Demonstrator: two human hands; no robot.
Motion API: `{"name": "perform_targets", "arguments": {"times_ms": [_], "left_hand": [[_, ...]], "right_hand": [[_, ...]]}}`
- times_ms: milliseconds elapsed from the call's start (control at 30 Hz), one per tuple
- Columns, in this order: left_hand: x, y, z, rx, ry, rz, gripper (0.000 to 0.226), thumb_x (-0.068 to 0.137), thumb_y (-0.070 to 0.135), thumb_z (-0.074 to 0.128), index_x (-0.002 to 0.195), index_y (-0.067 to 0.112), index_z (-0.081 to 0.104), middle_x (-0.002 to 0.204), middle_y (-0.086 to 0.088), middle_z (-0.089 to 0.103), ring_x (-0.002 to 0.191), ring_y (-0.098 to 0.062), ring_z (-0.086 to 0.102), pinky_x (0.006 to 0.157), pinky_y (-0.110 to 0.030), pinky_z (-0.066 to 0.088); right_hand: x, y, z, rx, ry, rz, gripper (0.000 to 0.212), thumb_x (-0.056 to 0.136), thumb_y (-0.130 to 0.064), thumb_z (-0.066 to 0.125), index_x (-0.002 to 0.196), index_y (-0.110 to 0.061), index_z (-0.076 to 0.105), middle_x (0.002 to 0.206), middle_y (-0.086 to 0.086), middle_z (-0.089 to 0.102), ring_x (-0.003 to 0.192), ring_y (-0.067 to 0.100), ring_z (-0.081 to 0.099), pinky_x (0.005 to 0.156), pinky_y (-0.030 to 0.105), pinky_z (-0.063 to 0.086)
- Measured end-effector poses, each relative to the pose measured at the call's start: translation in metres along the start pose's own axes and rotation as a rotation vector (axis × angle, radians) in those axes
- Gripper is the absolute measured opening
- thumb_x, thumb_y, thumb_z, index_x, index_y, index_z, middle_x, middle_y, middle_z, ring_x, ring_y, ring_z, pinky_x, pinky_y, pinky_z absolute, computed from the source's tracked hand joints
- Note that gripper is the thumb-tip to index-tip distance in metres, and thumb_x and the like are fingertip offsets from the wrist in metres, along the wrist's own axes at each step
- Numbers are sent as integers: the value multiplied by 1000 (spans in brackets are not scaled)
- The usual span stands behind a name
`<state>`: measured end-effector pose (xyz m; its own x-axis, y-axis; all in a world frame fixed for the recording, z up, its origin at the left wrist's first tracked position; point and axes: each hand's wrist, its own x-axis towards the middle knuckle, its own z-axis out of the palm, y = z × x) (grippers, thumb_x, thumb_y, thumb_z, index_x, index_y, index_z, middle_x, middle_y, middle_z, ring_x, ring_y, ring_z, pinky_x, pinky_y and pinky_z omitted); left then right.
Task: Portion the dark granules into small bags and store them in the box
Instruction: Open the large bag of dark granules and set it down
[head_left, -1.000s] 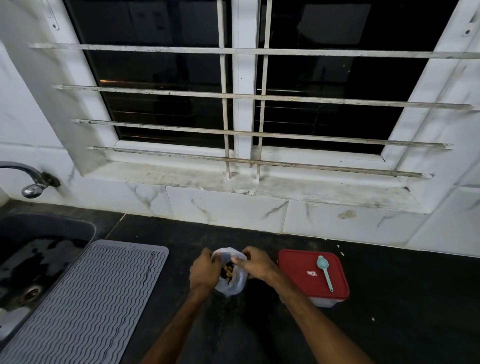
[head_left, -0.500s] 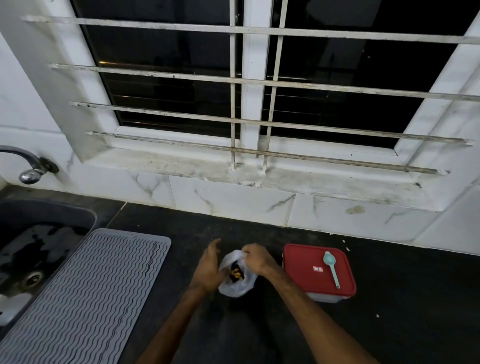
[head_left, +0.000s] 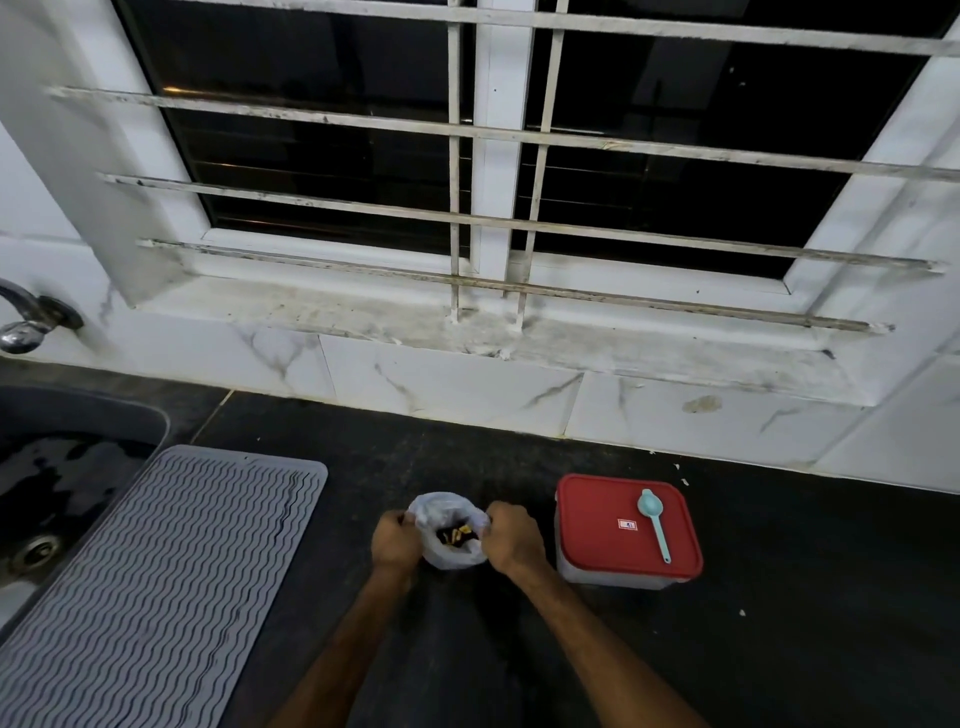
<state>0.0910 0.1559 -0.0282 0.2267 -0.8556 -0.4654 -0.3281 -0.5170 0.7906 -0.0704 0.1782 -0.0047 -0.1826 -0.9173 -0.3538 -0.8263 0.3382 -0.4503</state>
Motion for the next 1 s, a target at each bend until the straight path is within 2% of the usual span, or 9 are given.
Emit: {"name": "perform_targets", "arguments": {"times_ms": [167, 333, 433, 533, 633, 733, 800, 933, 1000], "left_hand": [[1, -1, 3, -291, -5, -7, 20, 99, 7, 45, 105, -4, 60, 112, -31, 63, 87, -31, 58, 70, -36, 49], [-3, 8, 0, -217, -165, 195, 48, 92, 50, 60, 107, 5, 61, 99, -11, 68, 95, -26, 67, 76, -34, 53], [1, 5, -6, -123, -170, 296, 35, 82, 32, 77, 102, 8, 59, 98, -12, 68, 95, -29, 67, 82, -41, 55], [-1, 5, -8, -257, -168, 255, 13, 95, 14, 62, 101, 4, 67, 97, -14, 71, 98, -32, 67, 80, -36, 54], [-6, 5, -5, -280, -124, 207, 14, 98, 13, 56, 94, 10, 69, 91, -8, 71, 97, -28, 67, 75, -30, 51], [-6, 5, -4, -153, -138, 261, 21, 97, 28, 59, 99, 10, 69, 94, -8, 72, 99, -29, 68, 82, -38, 55], [-3, 5, -5, 38, -131, 335, 43, 83, 45, 70, 104, 8, 67, 100, -9, 70, 100, -29, 67, 86, -46, 55], [1, 9, -7, 334, -3, 469, 86, 74, 27, 83, 146, 14, 36, 140, -11, 43, 129, -31, 42, 102, -43, 43], [2, 14, -6, 561, -62, 587, 82, 79, 28, 77, 149, 20, 35, 144, -7, 40, 131, -30, 41, 100, -40, 43]], "right_hand": [[-1, 10, 6, 207, 60, 55, 14, 88, -27, 61, 94, -14, 61, 100, 7, 69, 91, 24, 66, 77, 39, 56], [1, 6, 11, 345, -53, 76, 35, 89, -32, 62, 117, -16, 47, 110, 6, 61, 94, 22, 66, 71, 34, 56], [7, 6, 11, 386, -86, 91, 19, 86, -27, 63, 99, -14, 66, 97, 7, 70, 84, 21, 70, 72, 40, 61], [12, 3, 5, 538, -115, 170, 8, 88, -18, 66, 89, -10, 69, 94, 10, 71, 84, 24, 71, 67, 35, 62], [14, -1, 2, 574, -113, 163, 4, 88, -13, 65, 88, -9, 67, 97, 11, 70, 87, 24, 70, 68, 35, 62], [15, 1, 3, 472, -102, 88, 11, 88, -20, 63, 93, -11, 67, 97, 10, 71, 85, 22, 70, 72, 38, 62], [15, 3, 1, 406, -98, 44, 13, 90, -27, 61, 93, -15, 65, 96, 7, 71, 83, 21, 70, 74, 38, 61], [19, 6, -8, 328, -101, -72, 14, 93, -27, 60, 94, -15, 68, 92, 5, 70, 80, 16, 65, 71, 31, 55], [22, 5, -12, 286, -94, -135, 16, 95, -24, 60, 101, -14, 70, 93, 3, 68, 81, 14, 62, 72, 29, 51]]}}
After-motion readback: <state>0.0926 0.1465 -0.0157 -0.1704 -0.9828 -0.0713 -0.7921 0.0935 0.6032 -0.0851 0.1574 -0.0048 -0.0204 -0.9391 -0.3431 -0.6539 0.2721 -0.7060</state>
